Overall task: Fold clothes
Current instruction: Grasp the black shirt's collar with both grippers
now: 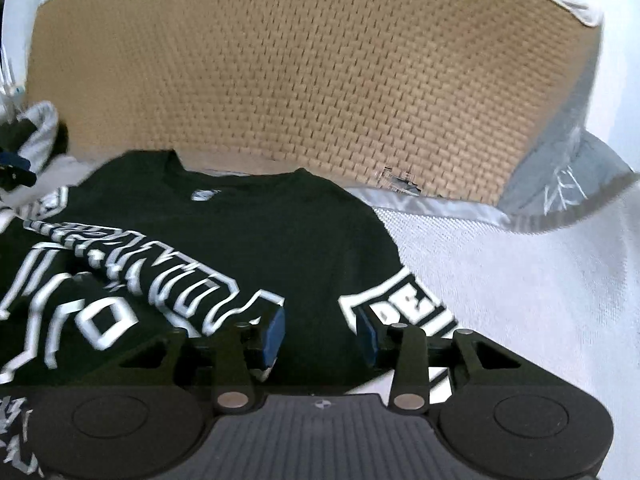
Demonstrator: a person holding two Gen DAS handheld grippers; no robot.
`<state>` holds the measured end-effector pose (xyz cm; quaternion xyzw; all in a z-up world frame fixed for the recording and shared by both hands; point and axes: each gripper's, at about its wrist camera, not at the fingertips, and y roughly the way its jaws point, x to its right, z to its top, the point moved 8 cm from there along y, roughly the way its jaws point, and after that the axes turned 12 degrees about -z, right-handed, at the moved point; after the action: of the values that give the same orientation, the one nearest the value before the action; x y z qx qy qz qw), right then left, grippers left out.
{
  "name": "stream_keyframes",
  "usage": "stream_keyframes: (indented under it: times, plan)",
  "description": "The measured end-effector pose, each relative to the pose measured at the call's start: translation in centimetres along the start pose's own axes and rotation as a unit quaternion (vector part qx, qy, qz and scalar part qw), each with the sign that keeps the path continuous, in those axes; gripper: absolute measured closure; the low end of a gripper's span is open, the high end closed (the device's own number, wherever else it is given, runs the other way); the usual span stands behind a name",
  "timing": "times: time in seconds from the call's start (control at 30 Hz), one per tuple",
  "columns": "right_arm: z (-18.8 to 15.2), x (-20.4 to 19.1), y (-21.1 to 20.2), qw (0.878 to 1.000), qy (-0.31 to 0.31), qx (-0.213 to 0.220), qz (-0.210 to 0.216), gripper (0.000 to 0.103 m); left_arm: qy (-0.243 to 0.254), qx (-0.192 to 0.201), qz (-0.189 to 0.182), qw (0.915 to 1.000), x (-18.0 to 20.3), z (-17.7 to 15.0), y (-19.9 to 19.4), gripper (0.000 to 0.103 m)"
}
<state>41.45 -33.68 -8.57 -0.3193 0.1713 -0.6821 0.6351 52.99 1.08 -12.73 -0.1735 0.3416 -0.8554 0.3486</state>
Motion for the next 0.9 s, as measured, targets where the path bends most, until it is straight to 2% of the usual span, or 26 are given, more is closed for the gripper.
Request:
stream_keyframes:
  times: [0.13, 0.3, 0.5, 0.53, 0.73, 0.9]
  plan:
    - [1.2, 0.0, 3.0, 1.0, -0.012, -0.008, 0.002, 0.041, 0.008, -0.013, -0.003, 0.9999, 0.2, 0.5, 2.3, 0.042]
    - [2.8, 0.8, 6.3, 1.0, -0.006, -0.022, 0.001, 0.04, 0.014, -0.036, 0.002, 0.9993, 0.0, 1.1, 4.6, 0.041]
    - [4.3, 1.6, 9.8, 0.999, 0.02, -0.047, 0.02, 0.04, -0.003, -0.054, 0.002, 0.9985, -1.0, 2.5, 7.3, 0.032]
    - [4.5, 1.7, 10.3, 0.998, 0.025, -0.05, 0.022, 0.039, -0.01, -0.055, 0.0, 0.9985, -1.2, 2.8, 7.7, 0.029]
    - [5.2, 2.1, 12.2, 0.997, 0.03, -0.063, 0.032, 0.039, -0.04, -0.054, -0.031, 0.9973, -1.3, 3.0, 9.7, 0.028]
    - [5.7, 2.5, 13.7, 0.996, 0.033, -0.074, 0.04, 0.036, -0.036, -0.057, -0.033, 0.9972, -1.3, 2.9, 10.9, 0.026]
